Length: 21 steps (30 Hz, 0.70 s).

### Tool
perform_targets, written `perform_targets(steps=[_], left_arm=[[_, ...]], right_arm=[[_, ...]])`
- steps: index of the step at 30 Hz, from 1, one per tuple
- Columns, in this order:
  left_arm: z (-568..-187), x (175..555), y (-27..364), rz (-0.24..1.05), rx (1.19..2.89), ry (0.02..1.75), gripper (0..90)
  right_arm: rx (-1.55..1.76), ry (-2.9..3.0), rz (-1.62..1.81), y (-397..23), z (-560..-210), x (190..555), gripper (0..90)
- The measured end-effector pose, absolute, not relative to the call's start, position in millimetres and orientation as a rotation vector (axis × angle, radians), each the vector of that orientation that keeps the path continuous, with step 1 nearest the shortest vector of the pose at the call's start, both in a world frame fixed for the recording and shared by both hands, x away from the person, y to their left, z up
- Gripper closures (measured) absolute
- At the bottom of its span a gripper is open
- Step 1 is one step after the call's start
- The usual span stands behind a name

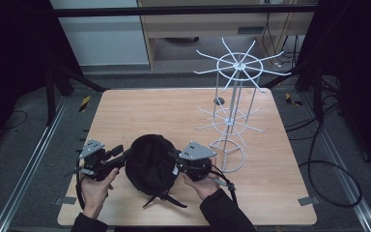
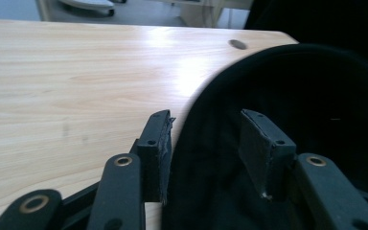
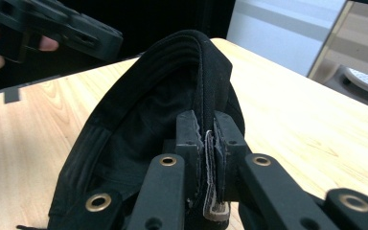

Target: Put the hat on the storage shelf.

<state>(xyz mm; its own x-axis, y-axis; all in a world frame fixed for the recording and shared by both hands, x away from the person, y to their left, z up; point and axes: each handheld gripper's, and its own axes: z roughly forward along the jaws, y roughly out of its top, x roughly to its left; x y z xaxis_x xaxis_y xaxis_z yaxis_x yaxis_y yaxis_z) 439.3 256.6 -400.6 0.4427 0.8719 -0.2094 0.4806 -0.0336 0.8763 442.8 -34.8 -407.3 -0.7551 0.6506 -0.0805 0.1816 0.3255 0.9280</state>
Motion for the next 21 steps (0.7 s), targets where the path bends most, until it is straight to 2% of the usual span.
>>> perform_targets(steps=[7,16,20,21], left_arm=[[-390,438,227,0.442,1.705,1.117,55.7],[-380,451,203,0.381,1.656,1.100,53.4],[-380,455,192,0.341,1.631,1.101,49.9],[-380,456,190,0.337,1.626,1.103,46.6]], right_arm=[[0.755,2.127,1.410,-35,-409,442,83.0],[0.732,2.133,1.414,-31,-413,440,82.9],[0.712,2.136,1.424,-29,-414,438,83.0],[0.707,2.138,1.425,-28,-414,438,82.9]])
